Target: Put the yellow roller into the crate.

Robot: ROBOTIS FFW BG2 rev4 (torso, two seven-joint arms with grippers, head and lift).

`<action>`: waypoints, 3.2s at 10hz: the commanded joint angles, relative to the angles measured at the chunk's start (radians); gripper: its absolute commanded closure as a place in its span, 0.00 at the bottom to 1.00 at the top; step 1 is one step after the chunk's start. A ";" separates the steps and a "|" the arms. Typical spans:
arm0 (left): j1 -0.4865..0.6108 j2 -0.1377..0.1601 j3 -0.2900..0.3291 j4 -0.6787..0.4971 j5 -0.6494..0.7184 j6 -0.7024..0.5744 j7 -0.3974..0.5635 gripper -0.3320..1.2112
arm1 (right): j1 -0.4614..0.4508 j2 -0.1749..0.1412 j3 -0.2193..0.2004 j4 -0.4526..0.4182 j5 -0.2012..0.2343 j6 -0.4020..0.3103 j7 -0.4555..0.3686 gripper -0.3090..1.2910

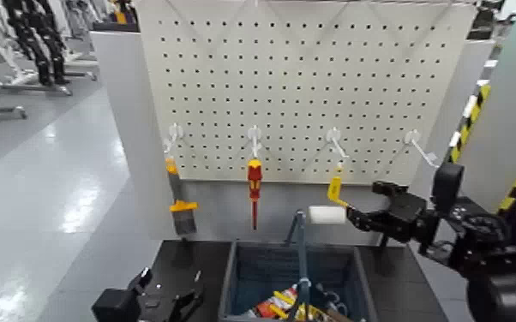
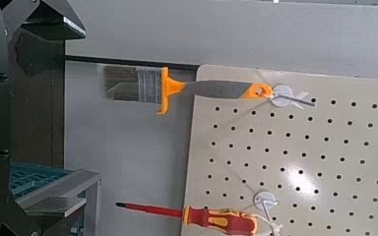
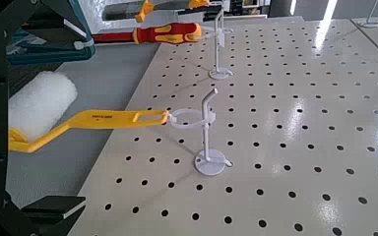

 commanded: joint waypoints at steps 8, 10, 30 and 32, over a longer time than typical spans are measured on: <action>-0.008 -0.002 -0.004 0.002 0.000 0.003 -0.002 0.29 | -0.209 0.004 0.146 0.303 -0.051 -0.118 0.086 0.27; -0.009 -0.002 -0.005 0.003 0.000 0.003 -0.002 0.29 | -0.233 0.010 0.163 0.342 -0.062 -0.133 0.095 0.28; -0.012 0.000 0.002 0.014 0.006 -0.001 -0.017 0.29 | -0.126 0.058 0.079 0.169 -0.048 -0.082 0.078 1.00; -0.012 -0.002 0.001 0.014 0.005 0.000 -0.017 0.29 | -0.078 0.061 0.056 0.083 -0.053 -0.052 0.078 1.00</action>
